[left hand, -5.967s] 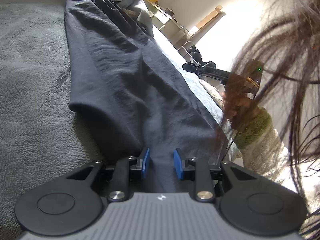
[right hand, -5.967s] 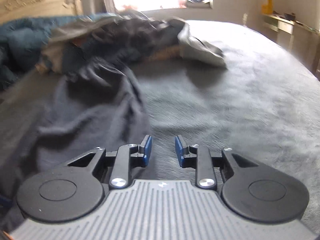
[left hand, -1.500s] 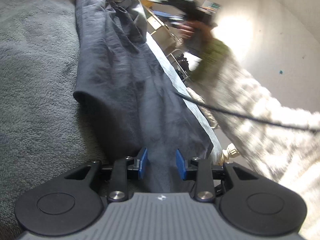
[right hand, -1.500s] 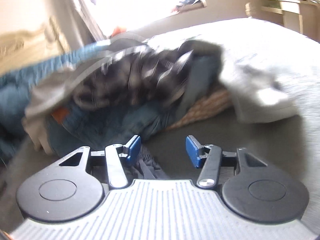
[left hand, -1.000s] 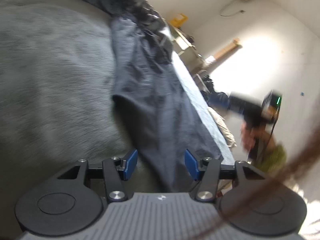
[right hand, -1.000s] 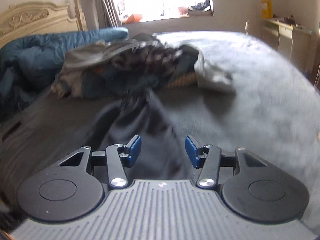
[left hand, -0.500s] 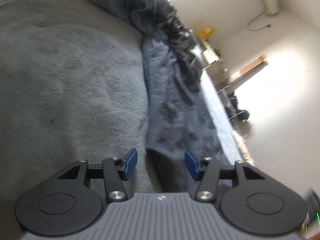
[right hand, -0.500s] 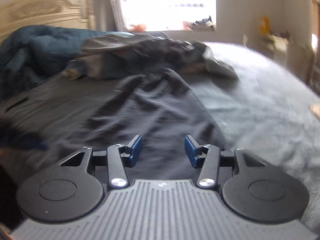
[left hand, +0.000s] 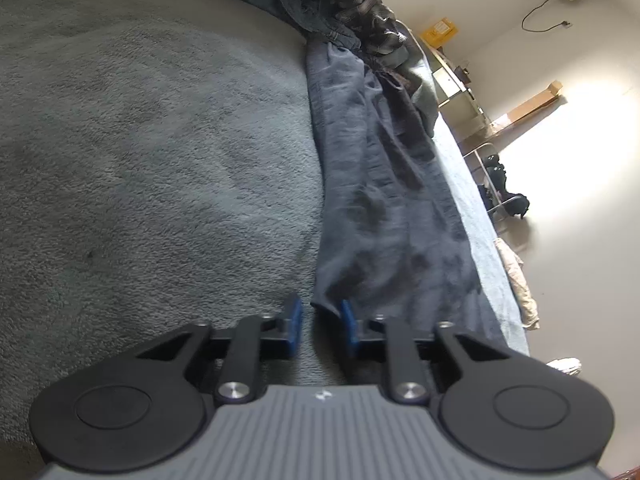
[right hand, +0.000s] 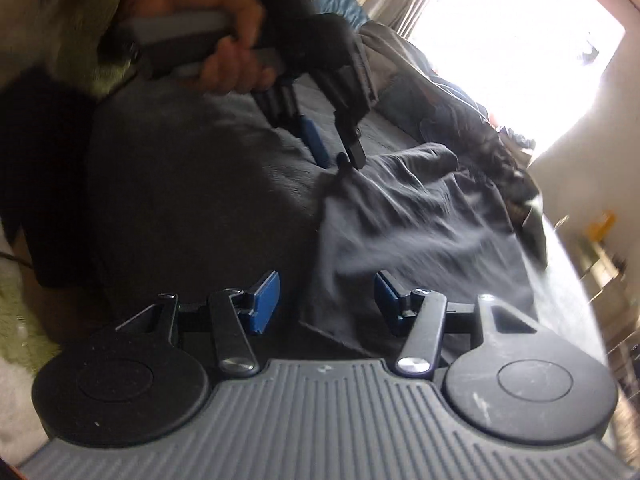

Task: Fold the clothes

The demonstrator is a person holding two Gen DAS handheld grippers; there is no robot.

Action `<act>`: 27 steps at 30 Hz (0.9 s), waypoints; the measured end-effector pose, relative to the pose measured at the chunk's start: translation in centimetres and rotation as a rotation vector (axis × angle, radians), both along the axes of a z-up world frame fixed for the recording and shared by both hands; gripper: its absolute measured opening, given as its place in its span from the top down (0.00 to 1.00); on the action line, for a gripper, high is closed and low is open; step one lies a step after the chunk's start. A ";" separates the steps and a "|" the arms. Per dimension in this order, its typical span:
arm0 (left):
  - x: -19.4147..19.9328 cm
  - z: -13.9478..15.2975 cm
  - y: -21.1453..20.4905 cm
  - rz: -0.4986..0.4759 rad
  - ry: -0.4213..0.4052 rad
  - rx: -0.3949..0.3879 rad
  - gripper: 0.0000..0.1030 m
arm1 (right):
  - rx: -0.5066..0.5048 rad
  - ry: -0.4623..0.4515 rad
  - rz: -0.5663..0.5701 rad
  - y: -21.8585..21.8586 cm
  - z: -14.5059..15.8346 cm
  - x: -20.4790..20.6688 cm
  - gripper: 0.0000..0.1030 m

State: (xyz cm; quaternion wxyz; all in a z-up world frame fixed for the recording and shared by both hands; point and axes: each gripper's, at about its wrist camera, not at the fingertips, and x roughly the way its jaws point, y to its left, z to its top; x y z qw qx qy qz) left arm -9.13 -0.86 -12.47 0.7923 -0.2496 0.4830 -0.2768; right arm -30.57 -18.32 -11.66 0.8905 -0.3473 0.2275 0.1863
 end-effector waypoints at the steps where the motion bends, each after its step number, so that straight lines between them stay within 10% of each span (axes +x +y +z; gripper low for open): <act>1: 0.0 -0.1 0.0 -0.003 0.004 0.001 0.85 | -0.034 -0.006 0.000 0.5 -0.4 0.3 0.51; 7: -0.4 -0.3 -0.9 -0.010 0.009 -0.007 0.85 | -0.186 -0.011 -0.010 1.9 -2.1 1.4 0.53; 13: -1.2 0.3 -1.9 -0.049 -0.047 0.021 0.99 | -0.109 0.009 -0.107 1.1 -1.6 2.1 0.89; 27: 1.4 5.4 -7.8 -0.175 -0.159 0.097 0.99 | 0.727 0.222 -0.331 -8.7 1.7 4.4 0.96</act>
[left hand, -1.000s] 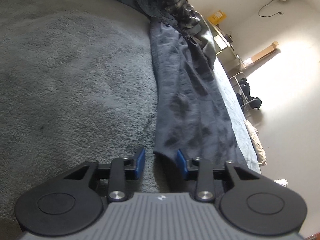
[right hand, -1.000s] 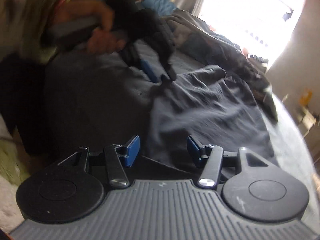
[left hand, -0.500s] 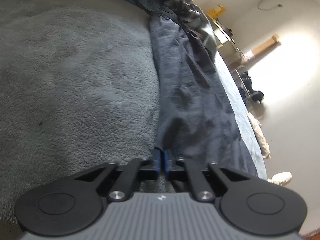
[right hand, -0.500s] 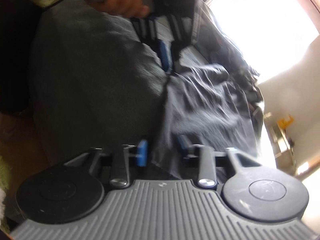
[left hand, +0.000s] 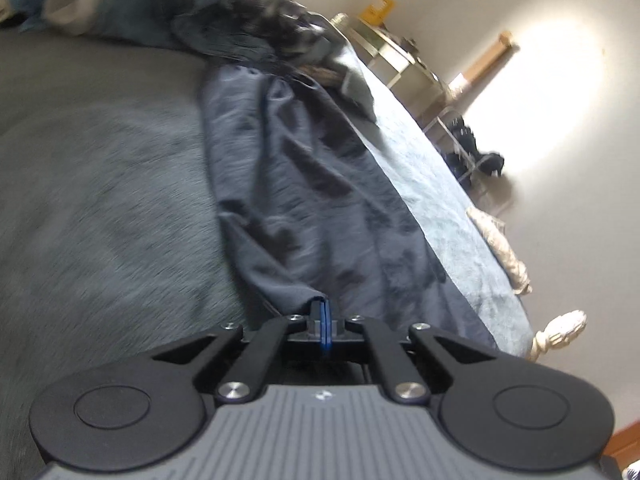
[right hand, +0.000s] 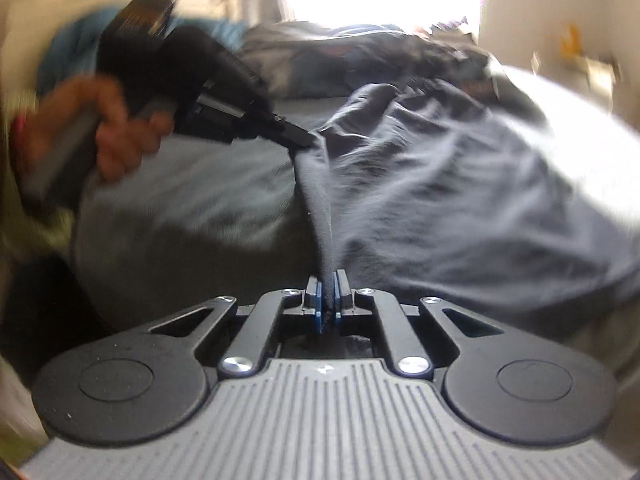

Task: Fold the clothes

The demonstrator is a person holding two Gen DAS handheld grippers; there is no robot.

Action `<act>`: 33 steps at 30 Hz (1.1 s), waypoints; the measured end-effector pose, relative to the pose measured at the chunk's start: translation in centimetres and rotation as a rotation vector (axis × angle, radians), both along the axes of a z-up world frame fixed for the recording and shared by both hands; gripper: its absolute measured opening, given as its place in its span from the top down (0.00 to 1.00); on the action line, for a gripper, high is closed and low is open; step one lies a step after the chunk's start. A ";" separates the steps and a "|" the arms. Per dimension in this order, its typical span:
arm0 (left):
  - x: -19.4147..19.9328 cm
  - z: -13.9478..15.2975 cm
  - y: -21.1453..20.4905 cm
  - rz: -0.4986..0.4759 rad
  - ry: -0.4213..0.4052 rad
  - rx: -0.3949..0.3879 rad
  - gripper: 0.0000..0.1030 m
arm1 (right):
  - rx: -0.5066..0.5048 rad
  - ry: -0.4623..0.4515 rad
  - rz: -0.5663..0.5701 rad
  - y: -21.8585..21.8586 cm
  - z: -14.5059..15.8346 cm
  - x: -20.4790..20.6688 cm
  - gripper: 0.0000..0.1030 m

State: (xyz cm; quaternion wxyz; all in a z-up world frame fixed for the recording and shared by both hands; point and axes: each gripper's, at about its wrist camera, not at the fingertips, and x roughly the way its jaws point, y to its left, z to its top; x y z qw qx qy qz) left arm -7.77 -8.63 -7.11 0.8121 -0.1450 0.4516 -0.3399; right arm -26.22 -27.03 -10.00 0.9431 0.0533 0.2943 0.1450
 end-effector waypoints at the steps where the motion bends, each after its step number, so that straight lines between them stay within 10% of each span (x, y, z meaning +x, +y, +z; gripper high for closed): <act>1: 0.4 0.1 -0.8 -0.013 0.000 0.019 0.99 | 0.055 0.011 -0.016 -0.8 -0.1 0.2 0.96; 12: 3.2 -1.2 -7.1 -0.122 0.040 0.161 0.97 | 0.431 0.084 -0.153 -5.5 -2.7 0.9 0.96; 21: 2.6 2.6 -2.7 -0.103 -0.085 0.005 0.60 | 0.710 0.163 -0.237 -8.8 -5.3 1.3 0.96; 33: 0.4 -0.7 -4.2 -0.180 -0.336 0.294 0.68 | 0.766 0.184 -0.265 -9.3 -5.8 1.8 0.94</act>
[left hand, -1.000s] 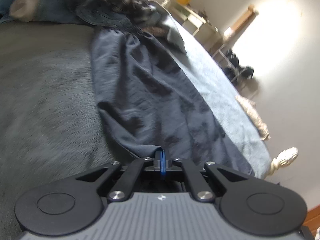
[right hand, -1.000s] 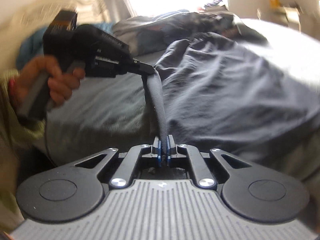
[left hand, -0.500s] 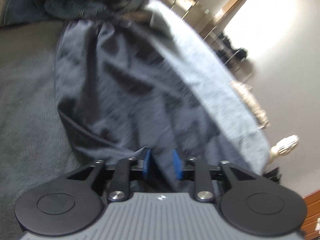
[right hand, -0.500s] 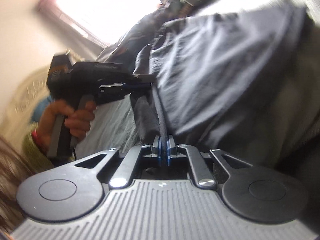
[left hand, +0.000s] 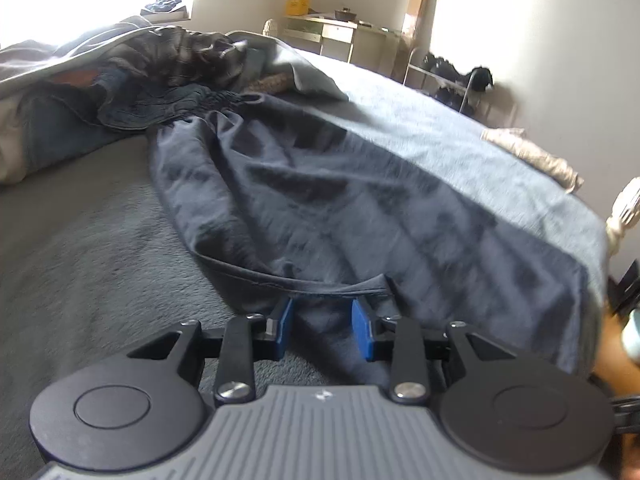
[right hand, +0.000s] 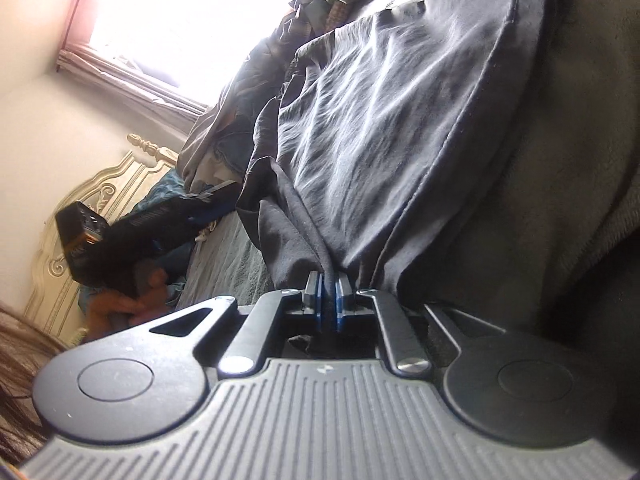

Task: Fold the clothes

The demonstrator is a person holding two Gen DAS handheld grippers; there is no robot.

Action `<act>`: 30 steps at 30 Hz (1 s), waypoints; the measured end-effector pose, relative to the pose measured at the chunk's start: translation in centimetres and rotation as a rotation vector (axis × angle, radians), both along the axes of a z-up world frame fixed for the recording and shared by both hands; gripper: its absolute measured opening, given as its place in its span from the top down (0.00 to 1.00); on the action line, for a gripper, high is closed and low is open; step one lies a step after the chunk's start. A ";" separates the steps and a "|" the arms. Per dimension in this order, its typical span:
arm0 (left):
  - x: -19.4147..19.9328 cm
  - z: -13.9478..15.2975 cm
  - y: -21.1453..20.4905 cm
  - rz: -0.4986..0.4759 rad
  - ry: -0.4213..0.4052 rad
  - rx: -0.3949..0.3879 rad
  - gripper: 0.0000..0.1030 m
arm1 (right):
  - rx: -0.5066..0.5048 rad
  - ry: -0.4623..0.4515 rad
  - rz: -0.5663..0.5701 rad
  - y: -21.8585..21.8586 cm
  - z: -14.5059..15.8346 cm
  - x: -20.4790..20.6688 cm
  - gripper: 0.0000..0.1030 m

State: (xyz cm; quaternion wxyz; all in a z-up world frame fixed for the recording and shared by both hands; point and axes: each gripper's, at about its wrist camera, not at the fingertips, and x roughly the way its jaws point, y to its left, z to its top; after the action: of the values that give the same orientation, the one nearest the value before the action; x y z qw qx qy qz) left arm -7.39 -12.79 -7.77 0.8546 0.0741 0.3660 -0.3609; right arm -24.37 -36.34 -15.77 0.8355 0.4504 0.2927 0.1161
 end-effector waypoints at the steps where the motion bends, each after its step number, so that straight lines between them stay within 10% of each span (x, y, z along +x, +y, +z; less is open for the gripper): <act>1: 0.2 -0.3 -0.3 0.002 0.002 0.000 0.68 | -0.015 0.000 -0.005 0.1 0.2 -0.1 0.93; 9: 1.3 -1.3 -0.7 0.004 0.036 -0.022 0.68 | -0.346 -0.080 -0.080 0.2 5.0 -3.2 0.84; 18: 2.3 -1.8 -0.4 0.002 0.054 -0.043 0.68 | -0.660 -0.209 0.191 6.9 7.5 1.5 0.84; 30: 3.9 -2.7 0.2 0.030 0.056 -0.116 0.69 | -0.587 -0.143 0.184 6.2 6.0 1.0 1.00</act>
State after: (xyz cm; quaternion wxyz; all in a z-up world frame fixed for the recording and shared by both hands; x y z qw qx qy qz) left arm -3.52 -12.54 -10.44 0.8521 0.0087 0.3693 -0.3706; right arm -23.33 -30.10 -9.80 0.9342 0.1520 0.2938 0.1333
